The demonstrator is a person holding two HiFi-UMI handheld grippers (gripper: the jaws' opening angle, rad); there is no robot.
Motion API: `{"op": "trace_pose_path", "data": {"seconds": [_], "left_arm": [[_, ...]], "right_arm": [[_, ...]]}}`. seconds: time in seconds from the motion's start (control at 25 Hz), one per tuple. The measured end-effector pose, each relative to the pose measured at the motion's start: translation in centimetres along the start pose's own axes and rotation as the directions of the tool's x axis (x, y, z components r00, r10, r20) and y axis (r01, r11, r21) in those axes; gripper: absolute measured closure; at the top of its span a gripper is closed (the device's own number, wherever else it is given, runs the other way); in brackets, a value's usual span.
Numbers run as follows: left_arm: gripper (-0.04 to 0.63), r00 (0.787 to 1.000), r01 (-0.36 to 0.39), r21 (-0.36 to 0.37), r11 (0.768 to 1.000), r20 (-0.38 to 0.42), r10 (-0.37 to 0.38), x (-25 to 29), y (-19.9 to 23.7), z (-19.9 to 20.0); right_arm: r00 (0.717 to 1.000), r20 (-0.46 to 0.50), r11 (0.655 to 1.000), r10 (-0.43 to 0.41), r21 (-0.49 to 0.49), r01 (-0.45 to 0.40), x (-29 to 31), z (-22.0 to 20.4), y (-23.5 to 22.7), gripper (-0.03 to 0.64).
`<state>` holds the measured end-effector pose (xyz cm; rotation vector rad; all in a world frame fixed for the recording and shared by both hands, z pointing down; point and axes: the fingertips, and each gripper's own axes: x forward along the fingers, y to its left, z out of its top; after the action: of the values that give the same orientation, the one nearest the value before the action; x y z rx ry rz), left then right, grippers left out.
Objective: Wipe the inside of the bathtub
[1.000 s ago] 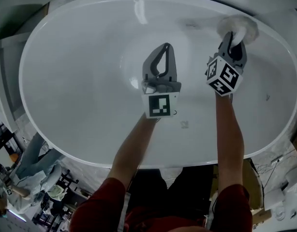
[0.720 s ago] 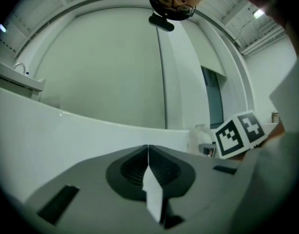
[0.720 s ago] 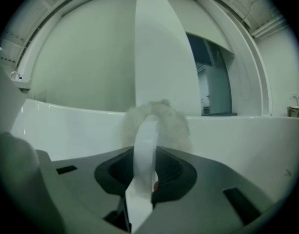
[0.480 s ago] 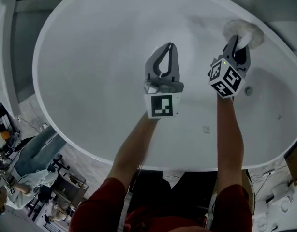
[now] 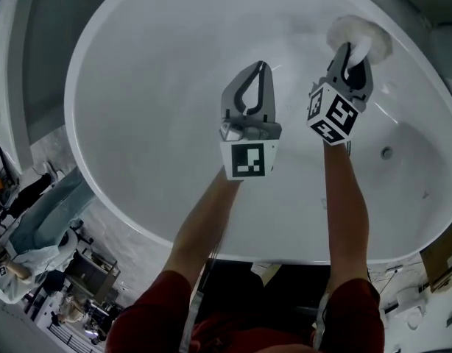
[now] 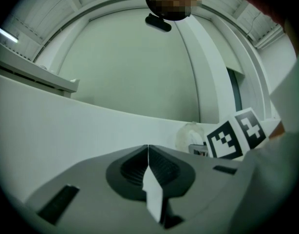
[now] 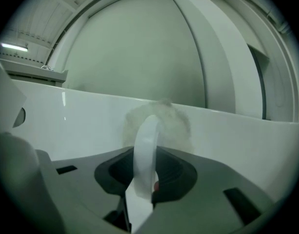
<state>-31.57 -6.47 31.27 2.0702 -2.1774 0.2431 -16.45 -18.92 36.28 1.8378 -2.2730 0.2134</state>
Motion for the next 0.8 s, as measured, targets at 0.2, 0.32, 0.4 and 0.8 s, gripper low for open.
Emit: {"op": "trace_pose_path", "data": {"seconds": [0.2,0.32,0.4,0.8], "left_arm": [[0.580,1.000,-0.010,0.021,1.000,-0.016,0.010,-0.4,3.1,-0.5],[0.580,1.000,-0.026,0.021,0.999,-0.016,0.026,-0.9,6.1,-0.5],[0.580,0.999,-0.038,0.015,0.999,-0.016,0.038,-1.2,8.1,-0.4],[0.580,0.997,-0.072,-0.009,0.997,-0.001,0.072,-2.5,12.5,0.3]], "right_arm": [[0.999,0.005,0.999,0.036,-0.003,-0.036,1.1,0.9,4.6,0.520],[0.997,0.009,0.997,0.075,-0.021,-0.075,1.6,1.7,8.6,0.520],[0.993,0.007,0.992,0.116,-0.044,-0.115,2.0,2.0,11.8,0.520],[0.982,-0.024,0.980,0.186,-0.069,-0.188,2.7,2.5,18.5,0.520]]}}
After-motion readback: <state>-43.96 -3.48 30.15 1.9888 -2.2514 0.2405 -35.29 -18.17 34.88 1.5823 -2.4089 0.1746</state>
